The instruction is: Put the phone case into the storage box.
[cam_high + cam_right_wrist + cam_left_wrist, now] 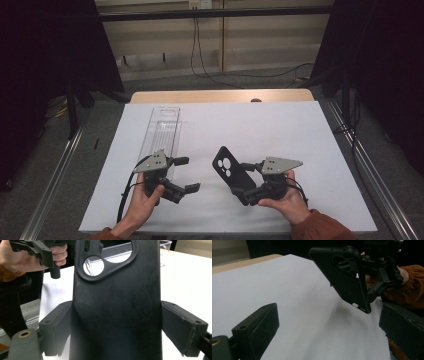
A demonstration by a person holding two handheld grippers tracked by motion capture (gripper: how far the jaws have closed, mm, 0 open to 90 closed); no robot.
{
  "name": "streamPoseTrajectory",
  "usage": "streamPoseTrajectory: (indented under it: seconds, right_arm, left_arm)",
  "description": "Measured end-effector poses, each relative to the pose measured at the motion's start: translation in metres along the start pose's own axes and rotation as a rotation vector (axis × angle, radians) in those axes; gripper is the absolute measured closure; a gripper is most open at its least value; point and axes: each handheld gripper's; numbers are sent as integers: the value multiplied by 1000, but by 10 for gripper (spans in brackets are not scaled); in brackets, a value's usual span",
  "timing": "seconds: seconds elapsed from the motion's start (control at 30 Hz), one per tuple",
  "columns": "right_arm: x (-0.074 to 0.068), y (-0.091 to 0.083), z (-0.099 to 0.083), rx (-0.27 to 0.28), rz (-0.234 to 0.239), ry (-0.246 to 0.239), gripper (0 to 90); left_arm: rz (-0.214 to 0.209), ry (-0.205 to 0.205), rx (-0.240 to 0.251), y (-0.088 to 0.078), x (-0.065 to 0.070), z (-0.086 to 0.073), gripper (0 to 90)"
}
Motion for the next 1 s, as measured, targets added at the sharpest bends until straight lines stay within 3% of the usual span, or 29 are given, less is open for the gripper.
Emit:
streamPoseTrajectory:
  seconds: [0.13,0.33,1.0]
  right_arm:
    - [0,0,0,20,17,-4,144]
    - [0,0,1,31,17,-19,144]
    - [-2,3,0,20,41,-42,144]
  left_arm:
    - [-51,36,-21,7,0,6,15]
    - [-99,35,-35,17,-3,15,13]
    - [-168,69,-110,36,-22,40,20]
Point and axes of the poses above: each handheld gripper's, and its own axes: y roughly forward along the jaws, z roughly out of its top, x roughly to its right, and after that the axes turned 14 degrees about -z, right-handed
